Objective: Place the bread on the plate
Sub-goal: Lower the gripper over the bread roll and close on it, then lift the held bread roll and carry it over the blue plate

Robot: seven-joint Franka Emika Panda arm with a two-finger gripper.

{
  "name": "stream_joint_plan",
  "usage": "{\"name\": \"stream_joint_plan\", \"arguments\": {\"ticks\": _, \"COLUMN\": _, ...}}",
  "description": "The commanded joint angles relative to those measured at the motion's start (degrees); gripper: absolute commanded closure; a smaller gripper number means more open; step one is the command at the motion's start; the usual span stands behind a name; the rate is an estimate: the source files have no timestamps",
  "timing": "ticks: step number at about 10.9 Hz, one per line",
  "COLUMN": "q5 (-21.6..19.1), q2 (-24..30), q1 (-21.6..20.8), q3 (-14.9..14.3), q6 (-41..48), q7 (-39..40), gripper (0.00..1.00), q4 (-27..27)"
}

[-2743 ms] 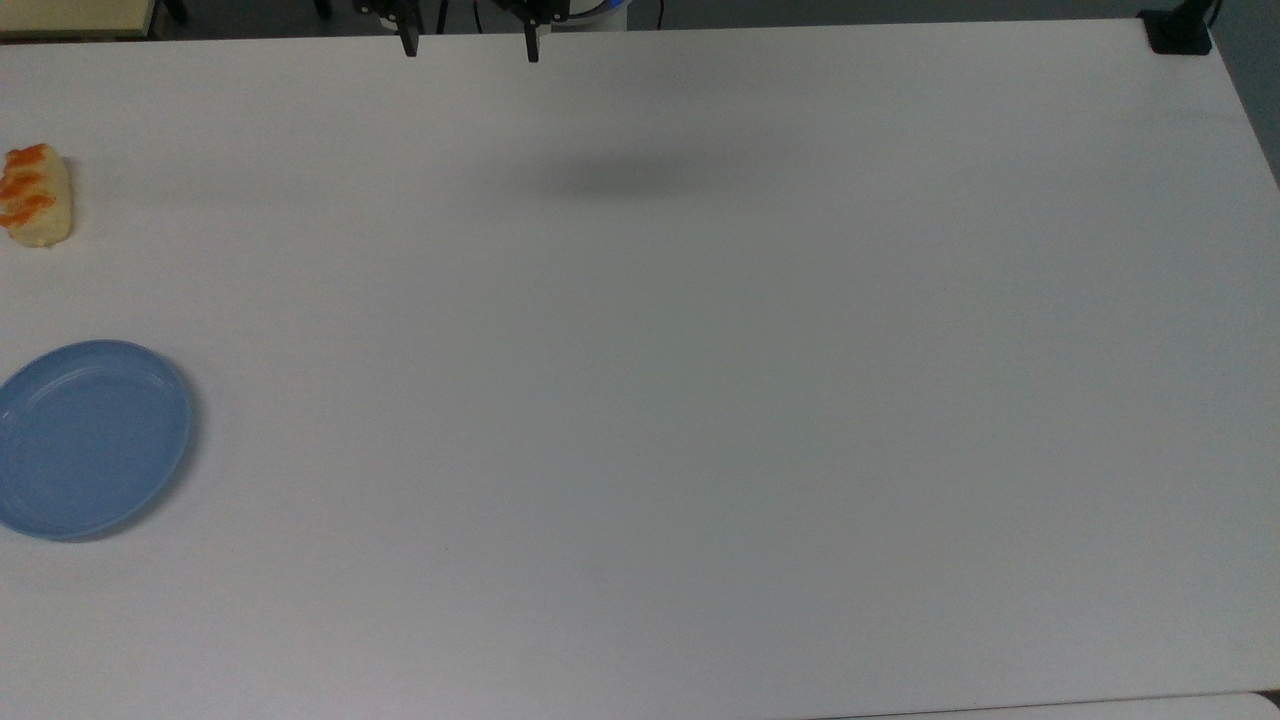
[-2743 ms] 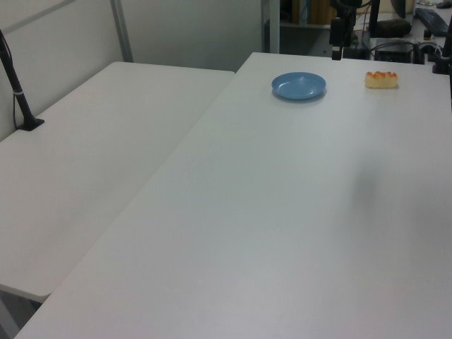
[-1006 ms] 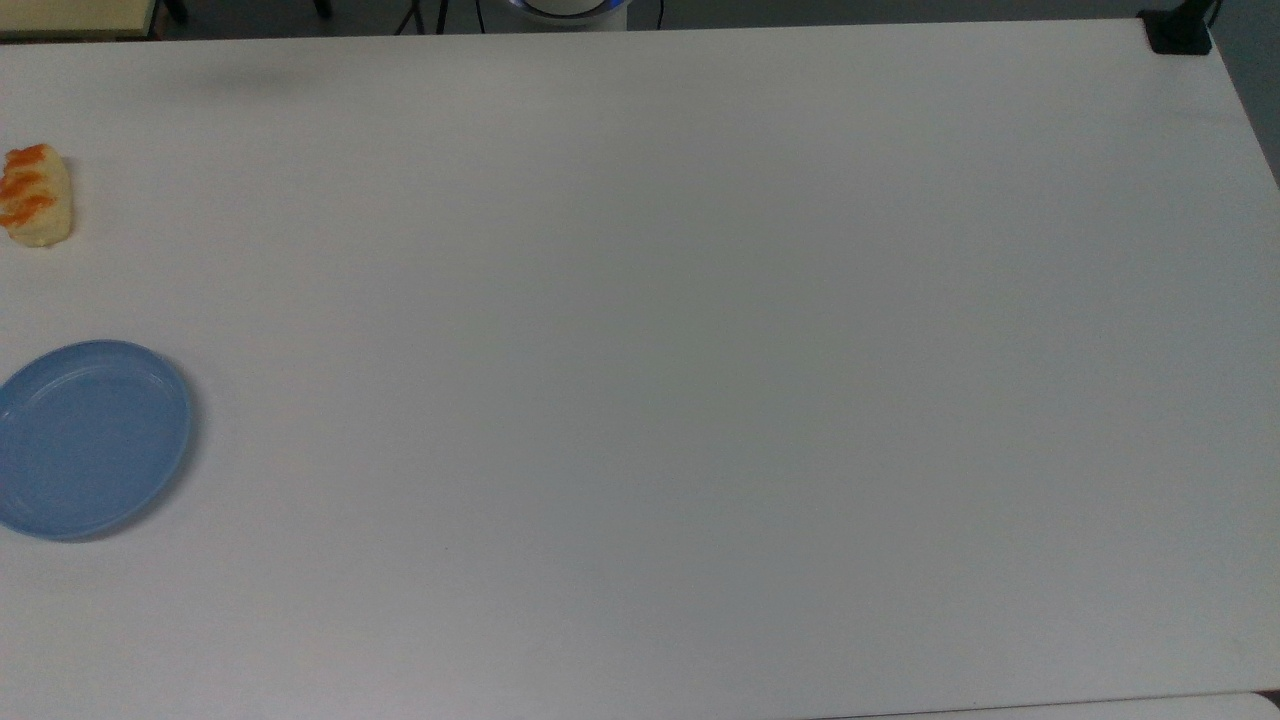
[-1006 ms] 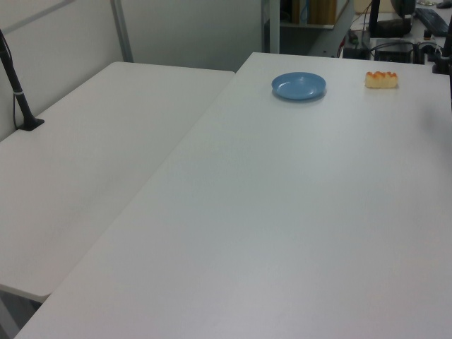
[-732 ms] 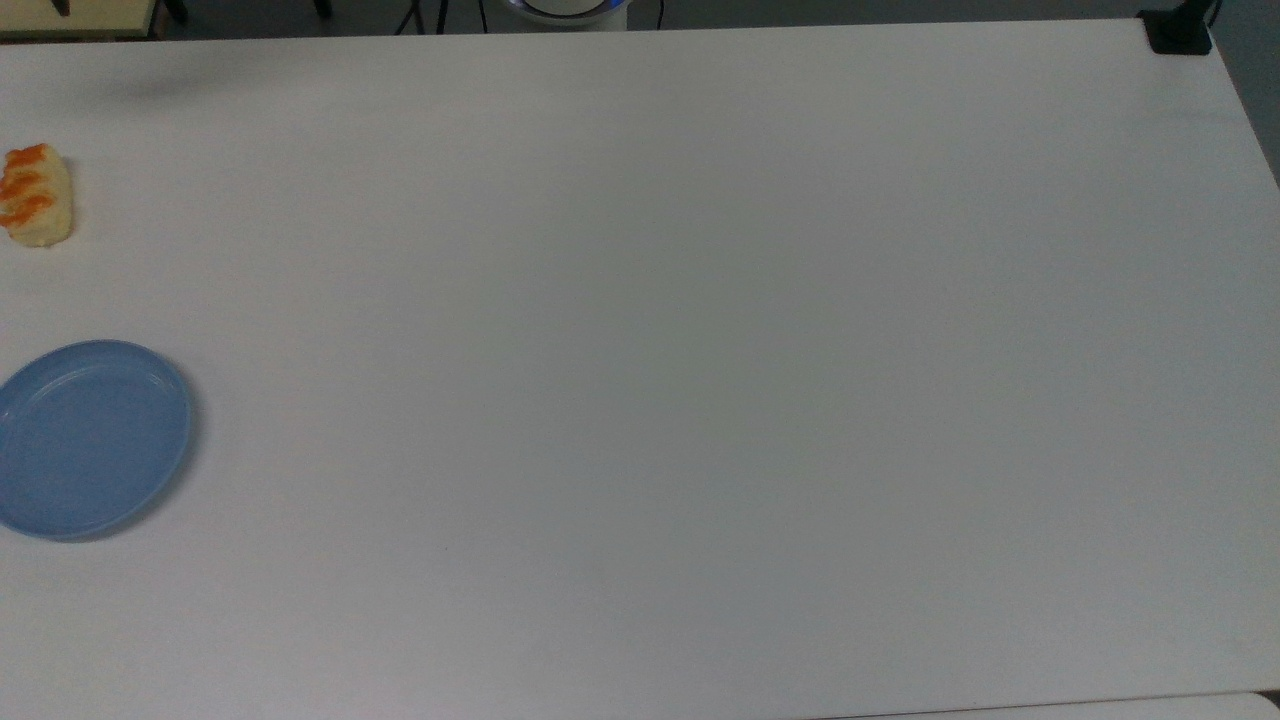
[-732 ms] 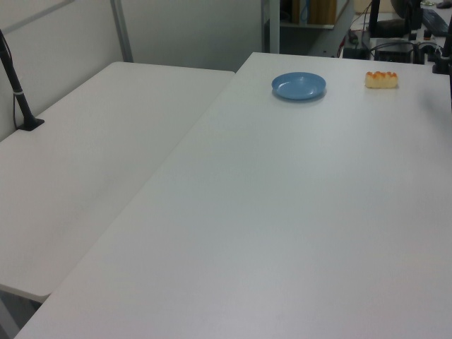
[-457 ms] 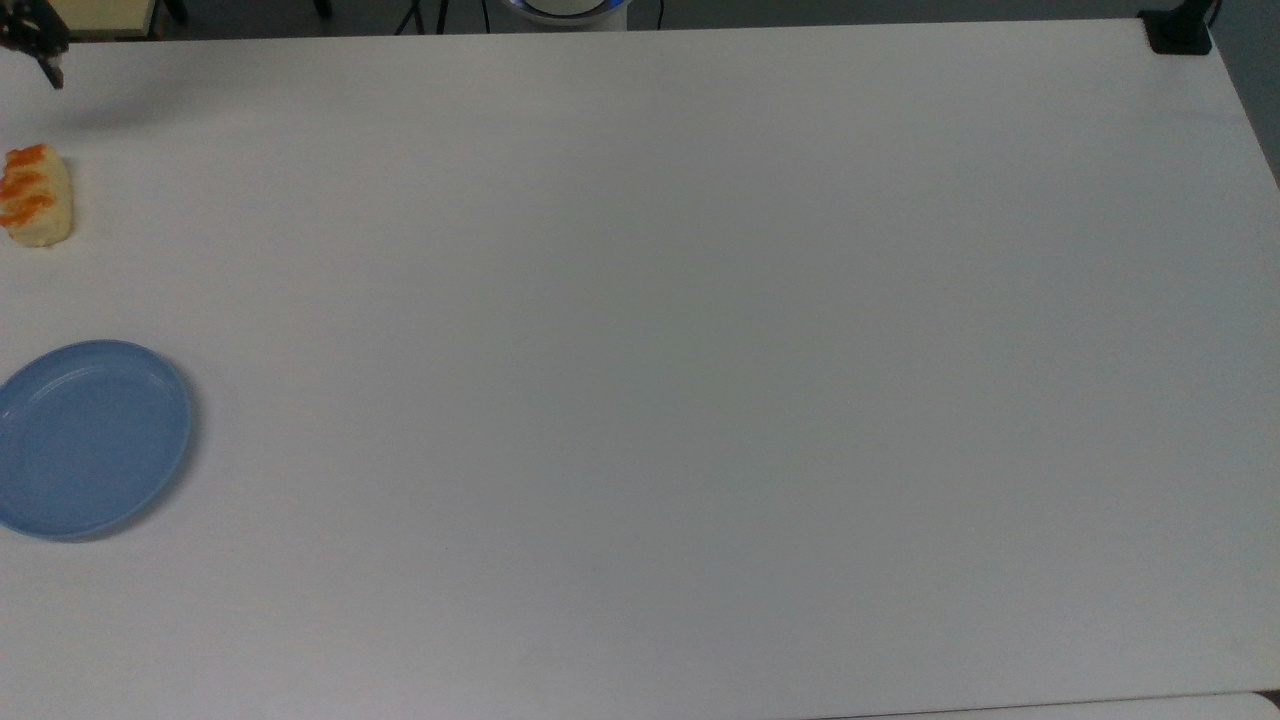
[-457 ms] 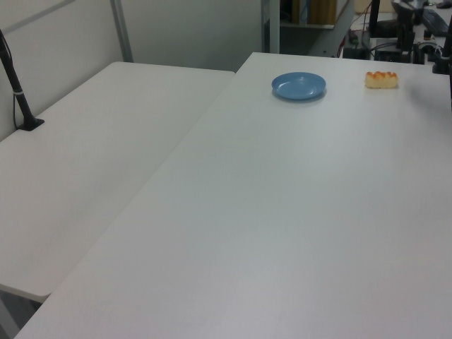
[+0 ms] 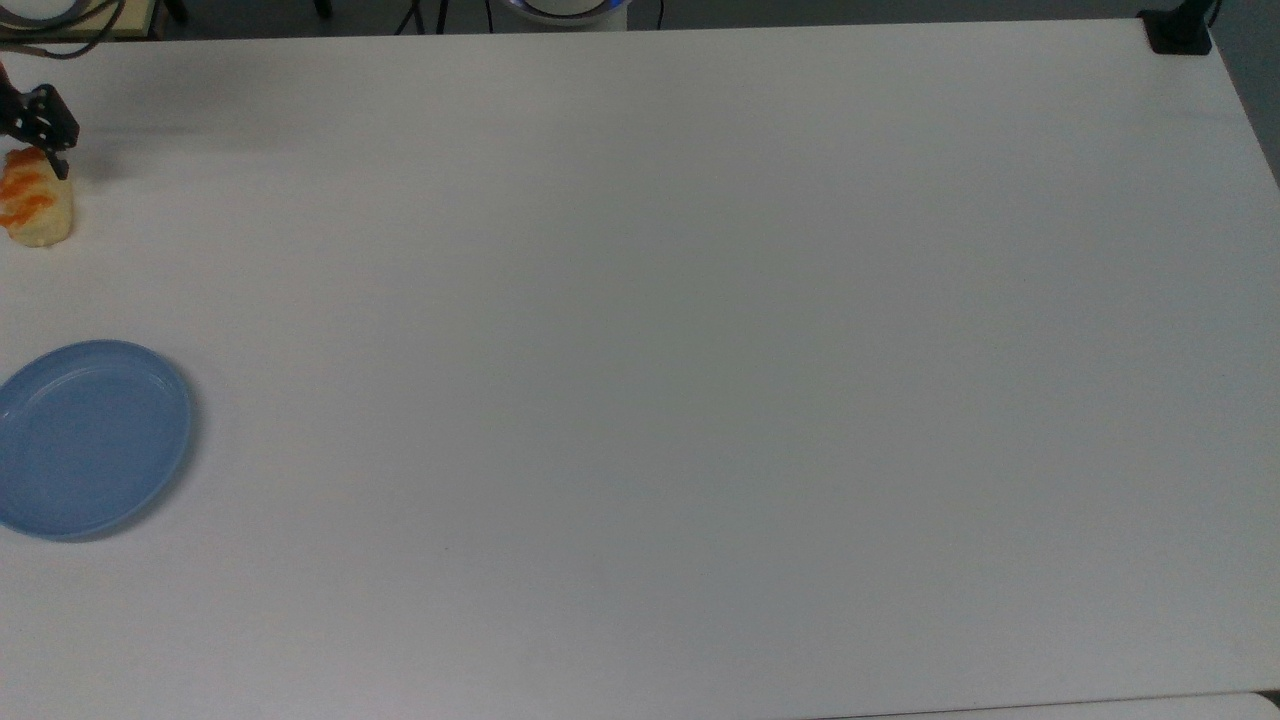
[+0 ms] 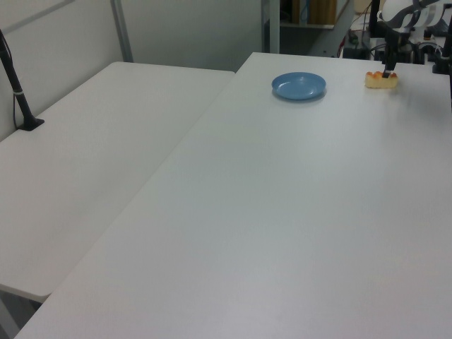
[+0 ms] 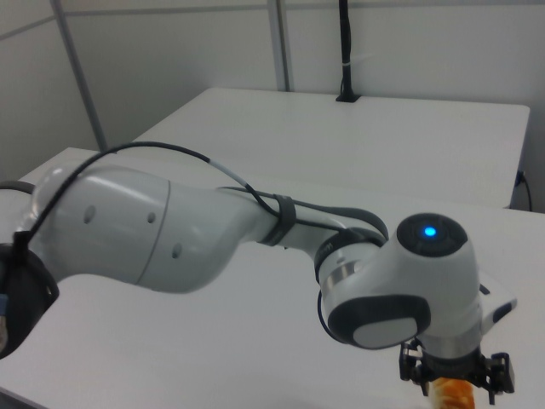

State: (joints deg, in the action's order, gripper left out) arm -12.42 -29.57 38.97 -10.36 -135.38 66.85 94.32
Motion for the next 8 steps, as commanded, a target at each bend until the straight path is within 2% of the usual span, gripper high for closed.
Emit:
{"name": "stream_joint_plan", "arguments": {"ticks": 1, "q5": -2.43, "q2": -1.88, "q1": 0.67, "q3": 0.52, "q6": -8.12, "q7": 0.56, "gripper": 0.15, "q4": 3.32}}
{"name": "stream_joint_plan", "arguments": {"ticks": 2, "q5": -4.26, "q2": -1.98, "q1": 0.67, "q3": 0.52, "q6": -9.19, "q7": 0.39, "gripper": 0.30, "q4": 4.37}}
{"name": "stream_joint_plan", "arguments": {"ticks": 3, "q5": -8.80, "q2": -1.72, "q1": 0.50, "q3": 1.48, "q6": -8.94, "q7": -0.66, "gripper": 0.53, "q4": 4.30}}
{"name": "stream_joint_plan", "arguments": {"ticks": 4, "q5": -10.85, "q2": -1.20, "q1": 0.23, "q3": 2.44, "q6": -8.76, "q7": -4.06, "gripper": 0.58, "q4": 4.03}}
{"name": "stream_joint_plan", "arguments": {"ticks": 7, "q5": -10.52, "q2": -0.05, "q1": -1.17, "q3": 5.26, "q6": -7.54, "q7": -17.07, "gripper": 0.58, "q4": 0.79}}
{"name": "stream_joint_plan", "arguments": {"ticks": 8, "q5": -9.21, "q2": -0.05, "q1": -2.04, "q3": 6.14, "q6": -7.27, "q7": -21.19, "gripper": 0.58, "q4": -1.22}}
